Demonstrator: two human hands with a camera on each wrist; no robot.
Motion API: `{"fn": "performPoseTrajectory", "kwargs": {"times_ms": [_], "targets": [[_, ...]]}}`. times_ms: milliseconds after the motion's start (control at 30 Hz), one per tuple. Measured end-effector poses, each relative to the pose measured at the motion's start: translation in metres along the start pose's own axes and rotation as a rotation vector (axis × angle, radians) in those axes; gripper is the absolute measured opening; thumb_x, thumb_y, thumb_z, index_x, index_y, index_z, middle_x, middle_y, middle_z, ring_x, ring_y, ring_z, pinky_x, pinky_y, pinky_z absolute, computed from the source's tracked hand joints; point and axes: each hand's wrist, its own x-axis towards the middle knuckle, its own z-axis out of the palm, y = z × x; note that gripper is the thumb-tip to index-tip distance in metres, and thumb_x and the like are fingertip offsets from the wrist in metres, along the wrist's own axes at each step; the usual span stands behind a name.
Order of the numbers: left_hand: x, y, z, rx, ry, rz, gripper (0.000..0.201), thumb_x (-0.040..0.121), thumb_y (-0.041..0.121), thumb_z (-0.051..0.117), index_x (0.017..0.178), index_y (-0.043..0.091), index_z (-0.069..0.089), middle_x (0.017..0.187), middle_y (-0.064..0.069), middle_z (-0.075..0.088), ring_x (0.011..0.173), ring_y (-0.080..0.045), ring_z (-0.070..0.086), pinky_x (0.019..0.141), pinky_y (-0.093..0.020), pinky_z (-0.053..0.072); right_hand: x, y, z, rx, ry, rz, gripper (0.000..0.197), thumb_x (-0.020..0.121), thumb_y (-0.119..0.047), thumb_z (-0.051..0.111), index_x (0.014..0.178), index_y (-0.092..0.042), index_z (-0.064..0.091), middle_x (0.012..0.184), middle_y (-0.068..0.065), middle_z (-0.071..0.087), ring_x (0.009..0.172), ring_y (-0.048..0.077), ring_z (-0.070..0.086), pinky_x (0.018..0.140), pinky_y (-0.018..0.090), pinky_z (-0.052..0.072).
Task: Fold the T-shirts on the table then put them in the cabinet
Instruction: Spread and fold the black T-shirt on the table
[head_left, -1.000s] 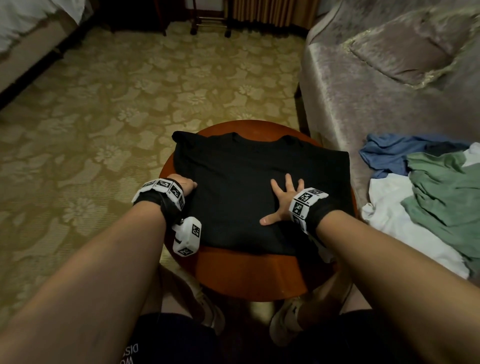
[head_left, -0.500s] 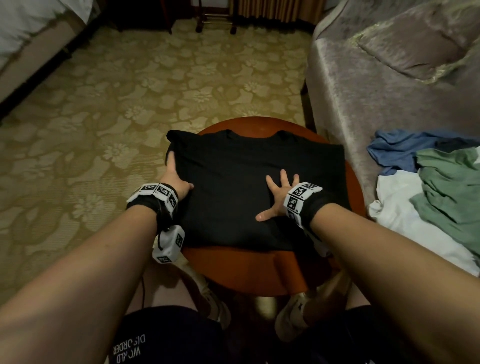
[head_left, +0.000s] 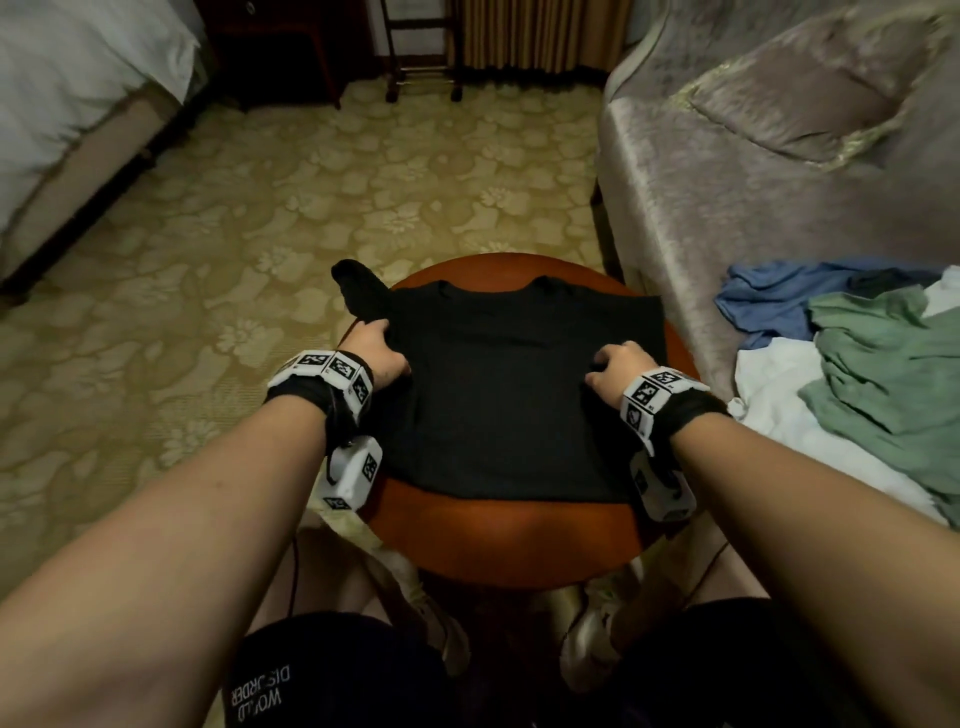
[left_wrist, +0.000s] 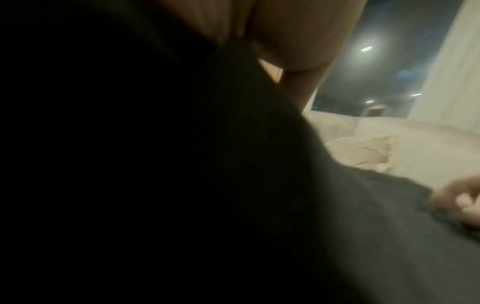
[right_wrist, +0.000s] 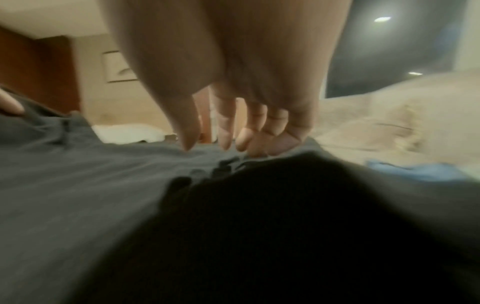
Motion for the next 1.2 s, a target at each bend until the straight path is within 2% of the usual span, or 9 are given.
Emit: {"fn": "performPoseTrajectory", "kwargs": {"times_ms": [167,233,400,633,733,833,933,1033,1200], "targets": [[-0.018,0.056,-0.002,0.058,-0.002,0.104,0.057,0.086,0.010,0.060,0.139,0.005,0.040,0.143,-0.016,0.039,0.125,-0.032,0.045,0.095,-0.032,0.041,0.001,0.029,-0.010,0.484,0.015,0.007,0.006,0.091,-0.014,0.059,0.087,-0.015,0.064,0.100,0.009,0.066,0.083,0.019,0.061,0.071,0.030,0.050],[-0.024,0.078,0.002,0.064,-0.002,0.127,0.059,0.085,0.010,0.061,0.140,0.006,0.040,0.143,-0.015,0.040,0.125,-0.031,0.046,0.094,-0.032,0.041,0.001,0.041,-0.009,0.628,-0.052,0.065,0.006,0.094,-0.014,0.056,0.092,-0.012,0.061,0.096,0.011,0.062,0.075,0.018,0.057,0.058,0.026,0.045],[-0.041,0.133,0.023,0.108,-0.022,0.172,0.075,0.086,0.014,0.061,0.150,0.009,0.024,0.155,-0.012,0.022,0.139,-0.029,0.030,0.106,-0.030,0.032,0.005,0.062,0.003,0.895,-0.211,0.107,0.031,0.099,-0.030,0.047,0.118,-0.006,0.053,0.088,0.006,0.052,0.072,0.015,0.053,0.056,0.024,0.044],[-0.060,0.202,0.073,0.086,-0.078,0.301,0.069,0.085,0.013,0.064,0.145,0.009,0.031,0.151,-0.013,0.030,0.133,-0.027,0.039,0.101,-0.027,0.037,0.010,0.072,-0.001,1.111,-0.256,0.156,0.048,0.096,-0.056,0.036,0.086,-0.012,0.053,0.073,0.005,0.052,0.060,0.016,0.052,0.052,0.028,0.045],[-0.064,0.212,0.101,-0.127,-0.262,0.317,0.094,0.082,0.020,0.071,0.153,0.028,0.009,0.150,-0.004,0.034,0.123,-0.024,0.052,0.099,-0.038,0.047,0.019,0.077,-0.006,1.120,-0.280,0.135,0.067,0.093,-0.067,0.027,0.116,-0.011,0.056,0.094,0.012,0.062,0.083,0.025,0.061,0.073,0.034,0.050],[-0.058,0.205,0.112,-0.284,-0.226,0.189,0.075,0.091,0.021,0.061,0.152,0.030,0.016,0.144,-0.004,0.043,0.112,-0.027,0.060,0.094,-0.043,0.051,0.026,0.083,-0.011,0.952,-0.199,0.143,0.083,0.091,-0.070,0.023,0.144,-0.008,0.037,0.149,0.014,0.037,0.138,0.028,0.034,0.115,0.035,0.023],[-0.047,0.182,0.115,-0.032,-0.174,0.130,0.059,0.094,0.016,0.052,0.149,0.020,0.030,0.146,-0.010,0.041,0.129,-0.029,0.046,0.107,-0.036,0.039,0.029,0.085,-0.010,0.944,-0.262,0.113,0.080,0.088,-0.065,0.043,0.143,-0.007,0.040,0.147,0.012,0.041,0.134,0.029,0.040,0.115,0.040,0.027],[-0.046,0.159,0.125,0.204,-0.186,0.094,0.066,0.092,0.025,0.056,0.150,0.025,0.025,0.156,-0.010,0.022,0.139,-0.033,0.030,0.114,-0.038,0.030,0.030,0.086,-0.007,0.807,-0.283,0.081,0.072,0.085,-0.044,0.065,0.140,-0.005,0.042,0.140,0.011,0.049,0.125,0.030,0.050,0.106,0.041,0.040],[-0.058,0.145,0.154,0.367,-0.281,0.103,0.096,0.080,0.057,0.064,0.153,0.027,0.009,0.160,-0.011,-0.003,0.145,-0.037,0.004,0.118,-0.046,0.014,0.030,0.085,-0.009,0.626,-0.241,0.094,0.058,0.088,-0.024,0.065,0.137,-0.002,0.043,0.140,0.014,0.045,0.128,0.031,0.045,0.098,0.031,0.037]]}}
